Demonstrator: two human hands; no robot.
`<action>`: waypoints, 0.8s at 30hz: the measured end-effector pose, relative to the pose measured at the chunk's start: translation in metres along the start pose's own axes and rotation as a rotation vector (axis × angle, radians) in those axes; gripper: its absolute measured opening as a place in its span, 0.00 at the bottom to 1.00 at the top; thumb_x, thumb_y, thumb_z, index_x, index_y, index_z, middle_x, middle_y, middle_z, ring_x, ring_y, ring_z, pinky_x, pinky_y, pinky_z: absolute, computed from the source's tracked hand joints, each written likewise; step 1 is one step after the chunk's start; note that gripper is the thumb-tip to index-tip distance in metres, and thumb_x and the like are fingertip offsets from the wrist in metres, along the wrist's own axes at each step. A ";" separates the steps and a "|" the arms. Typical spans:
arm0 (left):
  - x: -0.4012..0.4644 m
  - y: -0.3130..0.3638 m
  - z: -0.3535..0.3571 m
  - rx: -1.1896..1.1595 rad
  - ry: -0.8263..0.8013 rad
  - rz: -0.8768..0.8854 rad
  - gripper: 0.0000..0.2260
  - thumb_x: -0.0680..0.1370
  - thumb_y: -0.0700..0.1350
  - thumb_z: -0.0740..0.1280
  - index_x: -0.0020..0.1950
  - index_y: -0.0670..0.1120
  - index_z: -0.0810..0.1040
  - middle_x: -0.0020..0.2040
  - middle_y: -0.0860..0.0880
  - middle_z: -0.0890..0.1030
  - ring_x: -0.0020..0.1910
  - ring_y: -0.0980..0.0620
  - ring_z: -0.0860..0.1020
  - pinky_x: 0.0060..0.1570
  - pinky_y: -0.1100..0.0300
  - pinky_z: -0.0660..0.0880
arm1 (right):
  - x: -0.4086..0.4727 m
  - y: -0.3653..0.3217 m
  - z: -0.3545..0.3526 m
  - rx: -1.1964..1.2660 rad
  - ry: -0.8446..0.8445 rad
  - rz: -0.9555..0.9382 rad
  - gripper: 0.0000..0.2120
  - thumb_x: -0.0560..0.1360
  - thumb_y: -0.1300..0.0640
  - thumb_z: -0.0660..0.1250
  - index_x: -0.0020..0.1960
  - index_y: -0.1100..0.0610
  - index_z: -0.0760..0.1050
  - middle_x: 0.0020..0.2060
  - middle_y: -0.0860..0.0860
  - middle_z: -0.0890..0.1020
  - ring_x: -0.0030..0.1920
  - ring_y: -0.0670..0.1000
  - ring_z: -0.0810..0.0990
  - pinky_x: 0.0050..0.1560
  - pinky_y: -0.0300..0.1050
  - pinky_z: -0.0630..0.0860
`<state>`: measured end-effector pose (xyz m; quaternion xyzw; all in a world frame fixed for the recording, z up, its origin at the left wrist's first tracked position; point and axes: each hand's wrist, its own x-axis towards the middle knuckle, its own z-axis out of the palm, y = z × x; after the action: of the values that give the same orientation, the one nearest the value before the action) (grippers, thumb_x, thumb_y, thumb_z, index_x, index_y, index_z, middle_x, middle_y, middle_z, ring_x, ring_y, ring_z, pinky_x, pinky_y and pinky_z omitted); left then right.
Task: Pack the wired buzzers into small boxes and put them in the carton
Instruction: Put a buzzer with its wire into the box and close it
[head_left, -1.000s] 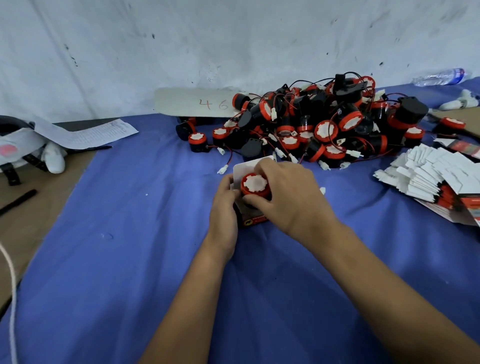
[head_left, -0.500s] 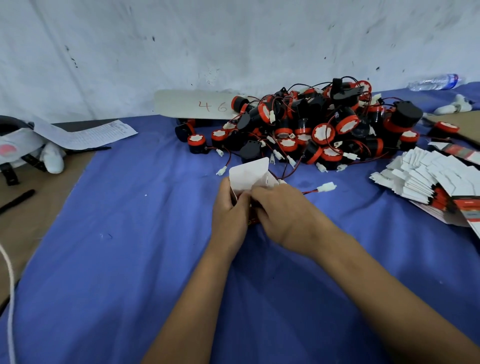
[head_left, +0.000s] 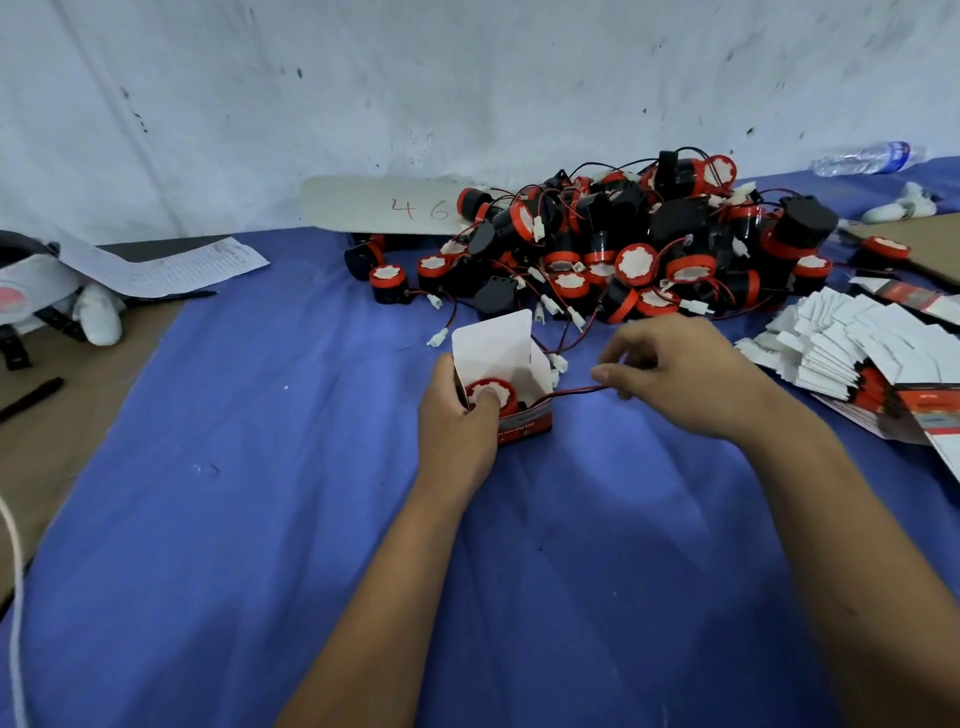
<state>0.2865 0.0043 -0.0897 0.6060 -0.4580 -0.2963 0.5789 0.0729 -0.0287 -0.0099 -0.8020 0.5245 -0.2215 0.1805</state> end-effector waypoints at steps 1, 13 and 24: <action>0.000 0.000 0.000 0.004 0.001 -0.001 0.14 0.78 0.37 0.66 0.60 0.52 0.77 0.52 0.56 0.83 0.51 0.56 0.81 0.44 0.62 0.78 | -0.001 -0.004 -0.001 0.099 0.054 -0.040 0.06 0.77 0.51 0.74 0.43 0.50 0.81 0.32 0.44 0.82 0.33 0.41 0.79 0.35 0.39 0.74; -0.001 0.002 -0.001 0.048 -0.024 0.023 0.13 0.81 0.37 0.65 0.61 0.53 0.75 0.53 0.54 0.82 0.53 0.54 0.81 0.47 0.59 0.79 | 0.008 -0.047 0.044 0.124 0.194 -0.278 0.07 0.77 0.62 0.73 0.54 0.56 0.84 0.46 0.50 0.86 0.48 0.50 0.85 0.51 0.51 0.82; -0.001 0.001 0.000 0.068 -0.029 0.051 0.10 0.80 0.38 0.66 0.57 0.50 0.75 0.50 0.56 0.82 0.50 0.55 0.81 0.42 0.66 0.76 | 0.004 -0.057 0.055 -0.496 0.079 -0.144 0.17 0.78 0.66 0.64 0.59 0.47 0.80 0.49 0.49 0.82 0.48 0.53 0.81 0.40 0.46 0.75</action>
<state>0.2862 0.0054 -0.0888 0.6091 -0.4915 -0.2742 0.5588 0.1473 -0.0074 -0.0252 -0.8477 0.5111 -0.1294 -0.0586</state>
